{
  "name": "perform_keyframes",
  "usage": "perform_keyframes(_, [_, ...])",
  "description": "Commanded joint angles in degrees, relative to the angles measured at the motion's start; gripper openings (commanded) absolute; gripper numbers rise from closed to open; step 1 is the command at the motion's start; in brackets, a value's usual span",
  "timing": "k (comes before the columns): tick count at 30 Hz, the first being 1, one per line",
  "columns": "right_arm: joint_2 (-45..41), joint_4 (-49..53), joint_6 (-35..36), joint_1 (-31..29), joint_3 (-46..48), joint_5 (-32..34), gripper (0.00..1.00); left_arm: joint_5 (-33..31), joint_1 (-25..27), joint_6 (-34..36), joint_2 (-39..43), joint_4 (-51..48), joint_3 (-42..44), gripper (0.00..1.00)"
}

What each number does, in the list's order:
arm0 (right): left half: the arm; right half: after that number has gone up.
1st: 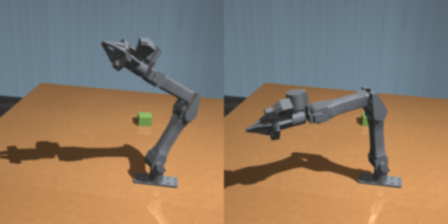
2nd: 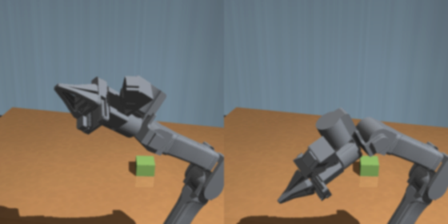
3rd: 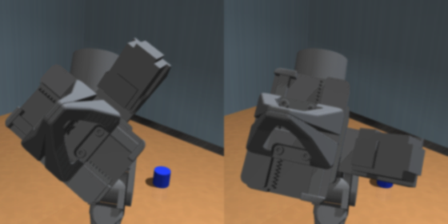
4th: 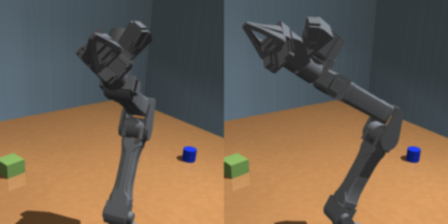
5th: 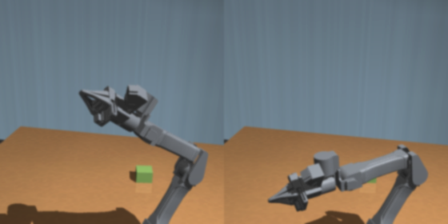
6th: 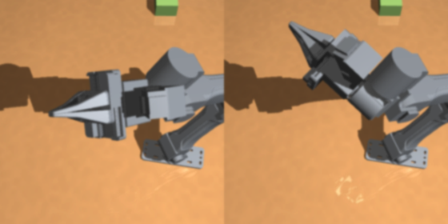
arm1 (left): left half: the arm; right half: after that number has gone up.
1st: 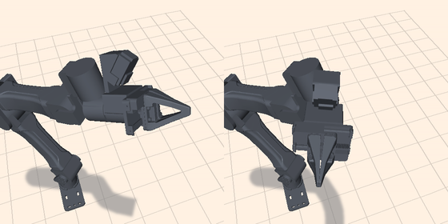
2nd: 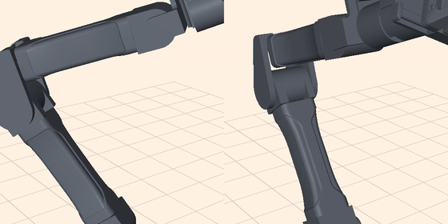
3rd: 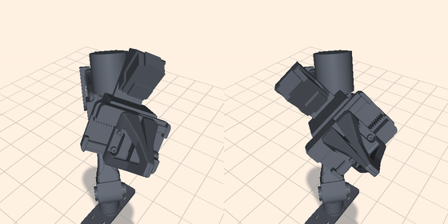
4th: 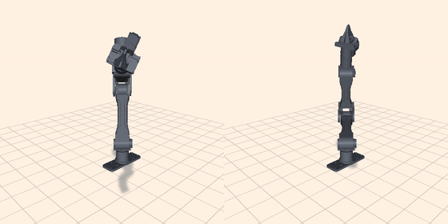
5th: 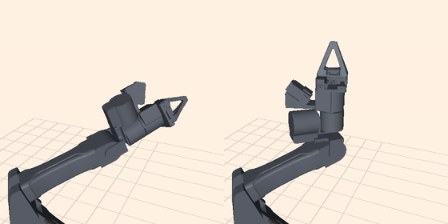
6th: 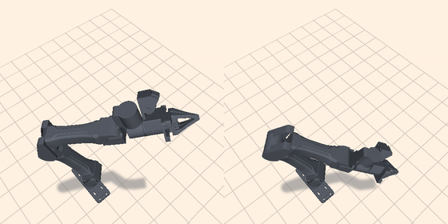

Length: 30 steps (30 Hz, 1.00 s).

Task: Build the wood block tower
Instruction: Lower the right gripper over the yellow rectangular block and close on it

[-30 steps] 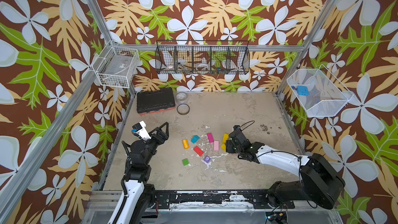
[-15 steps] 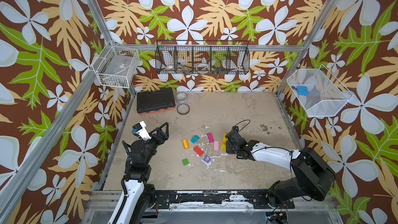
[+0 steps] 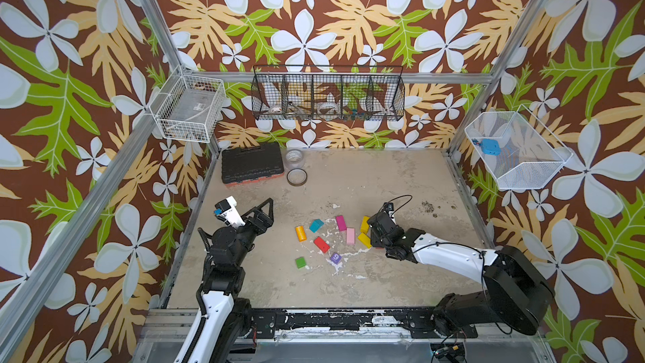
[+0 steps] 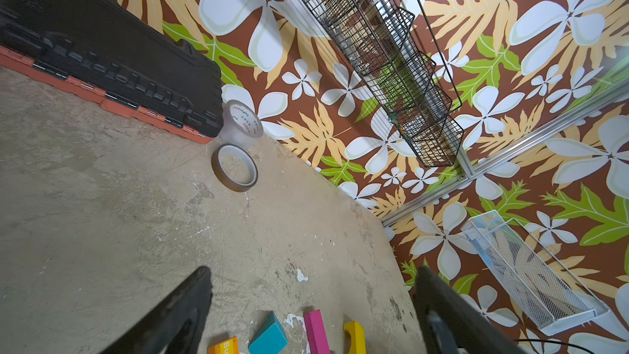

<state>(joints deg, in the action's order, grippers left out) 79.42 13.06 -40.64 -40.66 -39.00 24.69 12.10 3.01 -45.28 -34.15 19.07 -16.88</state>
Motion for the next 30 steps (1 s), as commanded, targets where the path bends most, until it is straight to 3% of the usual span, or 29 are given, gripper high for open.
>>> perform_keyframes(1, [-2.4, 0.8, 0.3, -1.2, 0.2, 1.8, 0.66, 0.0, 0.0, -0.2, -0.1, 1.4, -0.4, 0.93])
perform_keyframes(7, [-4.6, -0.6, 3.6, -4.8, -0.7, -1.4, 0.67, 0.2, 0.1, -0.3, -0.6, 1.7, -0.3, 0.93])
perform_keyframes(20, [5.9, -1.9, 6.4, -4.9, -4.3, -8.8, 0.68, 0.2, 0.0, -0.3, -0.2, 1.4, -0.4, 0.93])
perform_keyframes(30, [9.8, -2.1, 6.6, -4.9, -5.9, -7.3, 0.68, 0.2, 0.0, -0.4, -0.4, 1.4, -0.4, 0.93])
